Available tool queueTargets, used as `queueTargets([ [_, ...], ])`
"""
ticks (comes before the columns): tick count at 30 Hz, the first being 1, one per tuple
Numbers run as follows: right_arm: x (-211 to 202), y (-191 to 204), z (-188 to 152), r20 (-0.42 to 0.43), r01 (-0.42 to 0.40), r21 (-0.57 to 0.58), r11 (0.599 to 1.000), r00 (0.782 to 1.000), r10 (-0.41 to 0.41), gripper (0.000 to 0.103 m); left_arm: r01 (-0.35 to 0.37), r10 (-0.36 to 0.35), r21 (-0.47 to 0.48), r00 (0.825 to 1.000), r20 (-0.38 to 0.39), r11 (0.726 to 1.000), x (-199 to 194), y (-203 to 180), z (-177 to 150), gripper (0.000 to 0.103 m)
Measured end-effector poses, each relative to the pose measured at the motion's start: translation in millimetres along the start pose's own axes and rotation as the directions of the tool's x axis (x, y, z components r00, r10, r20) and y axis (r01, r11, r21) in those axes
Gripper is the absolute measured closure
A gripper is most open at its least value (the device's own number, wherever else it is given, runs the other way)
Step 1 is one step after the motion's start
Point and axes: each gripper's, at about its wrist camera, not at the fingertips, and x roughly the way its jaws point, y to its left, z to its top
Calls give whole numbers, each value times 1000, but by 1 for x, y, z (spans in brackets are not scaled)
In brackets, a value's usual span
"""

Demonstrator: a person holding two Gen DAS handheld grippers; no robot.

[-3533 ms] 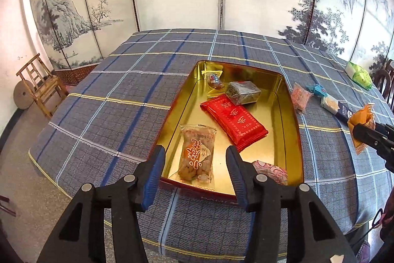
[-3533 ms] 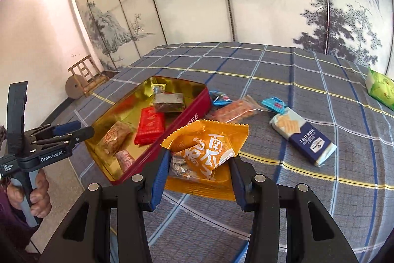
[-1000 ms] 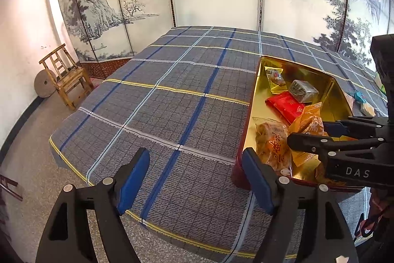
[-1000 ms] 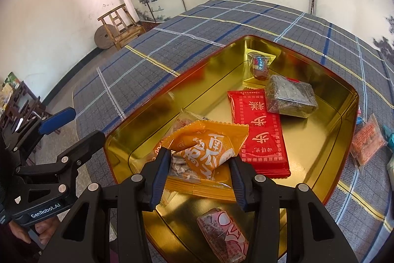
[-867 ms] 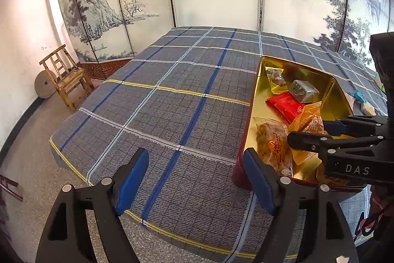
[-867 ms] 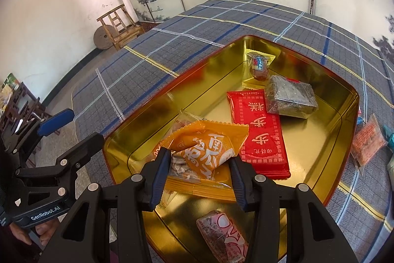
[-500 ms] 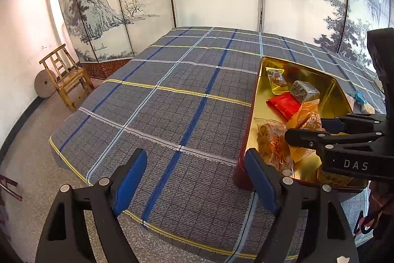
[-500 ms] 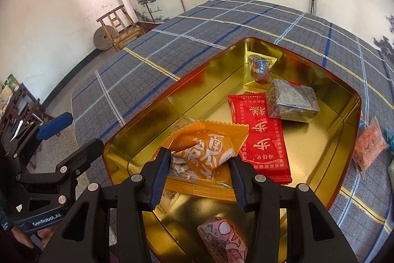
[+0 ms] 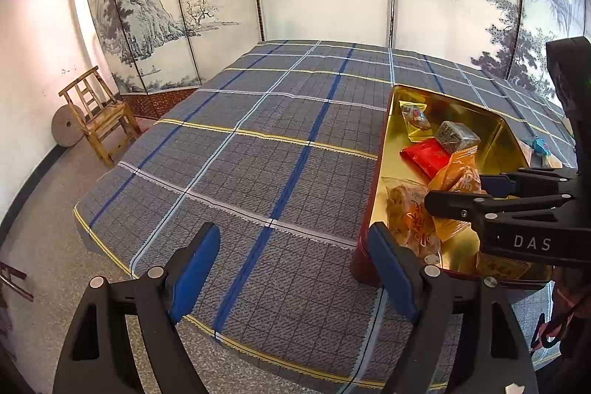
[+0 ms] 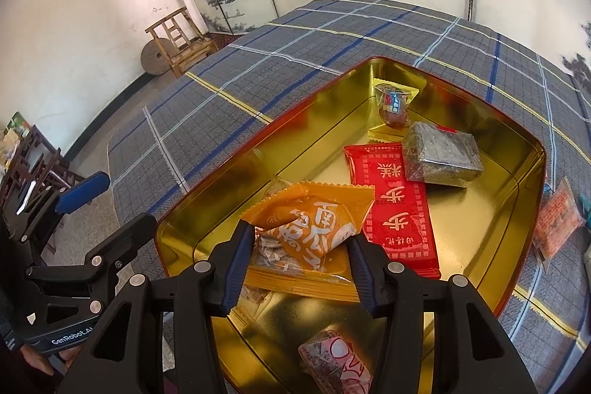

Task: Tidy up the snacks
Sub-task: 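Carry the orange cracker pack into the tin and open the right gripper, then grasp the blue-wrapped small snack with the right gripper and lift it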

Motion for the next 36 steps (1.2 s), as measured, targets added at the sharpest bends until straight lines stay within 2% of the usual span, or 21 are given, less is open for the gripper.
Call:
queueTargets([
  [7,-2,0,-1,8,-11,12,1000,1000,11,48,0,0,1,1000,1,1000,1,0,0,24],
  [14,-7,-1,0,36,-29,38,999,999,28,38,1,-1,0,1000,1,1000,0,1,0,23],
  [24,-22,-5,1,114,-42,63,997,993,34,34,0,0,0,1000,2,1000,1,1,-1,22],
  [28,-44,-15,-5,200,-30,99,995,980,10,34,-15,15,-2,1000,0,1000,1,5,2,22],
  [31,-64,-36,-16,252,-18,164,986,967,-24,34,-25,25,-9,1000,-4,1000,1,8,5,22],
  [36,-89,-84,-46,263,49,288,956,956,-129,34,-30,30,-6,1000,5,1000,-3,5,6,22],
])
